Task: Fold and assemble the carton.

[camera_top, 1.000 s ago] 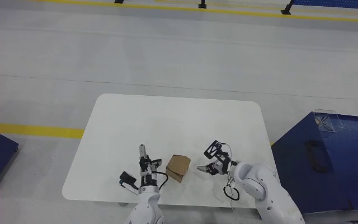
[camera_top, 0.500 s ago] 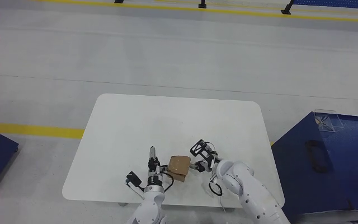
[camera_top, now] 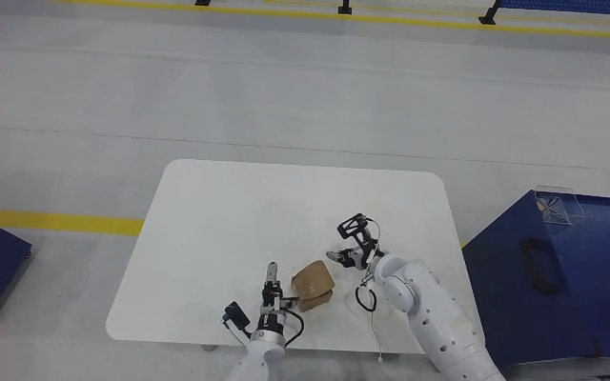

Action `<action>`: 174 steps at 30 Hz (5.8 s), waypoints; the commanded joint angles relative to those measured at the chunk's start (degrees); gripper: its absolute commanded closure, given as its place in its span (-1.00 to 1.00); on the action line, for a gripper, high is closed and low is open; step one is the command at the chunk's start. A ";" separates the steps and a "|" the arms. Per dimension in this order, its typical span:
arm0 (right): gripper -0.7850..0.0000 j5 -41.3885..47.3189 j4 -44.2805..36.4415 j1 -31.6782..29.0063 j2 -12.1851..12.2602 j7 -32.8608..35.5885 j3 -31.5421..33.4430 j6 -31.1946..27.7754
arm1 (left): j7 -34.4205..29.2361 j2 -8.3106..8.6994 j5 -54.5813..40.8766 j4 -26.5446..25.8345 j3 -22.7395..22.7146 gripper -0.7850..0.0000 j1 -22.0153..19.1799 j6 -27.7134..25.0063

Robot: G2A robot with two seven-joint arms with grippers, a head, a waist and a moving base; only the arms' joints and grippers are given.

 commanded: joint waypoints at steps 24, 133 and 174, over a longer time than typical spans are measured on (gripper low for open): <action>-1.00 -5.58 -10.69 -8.00 1.30 -3.70 2.41 -3.19 | -7.13 1.16 16.15 -3.51 2.19 -0.62 2.67 10.11; -1.00 -1.59 -4.60 -5.58 1.32 -5.76 7.05 0.57 | 11.86 1.77 77.35 8.15 1.41 -1.00 -3.73 -9.72; -1.00 -1.18 -4.38 -5.63 1.34 -5.84 7.43 0.76 | 19.83 0.89 107.39 30.67 7.61 1.00 -15.34 8.46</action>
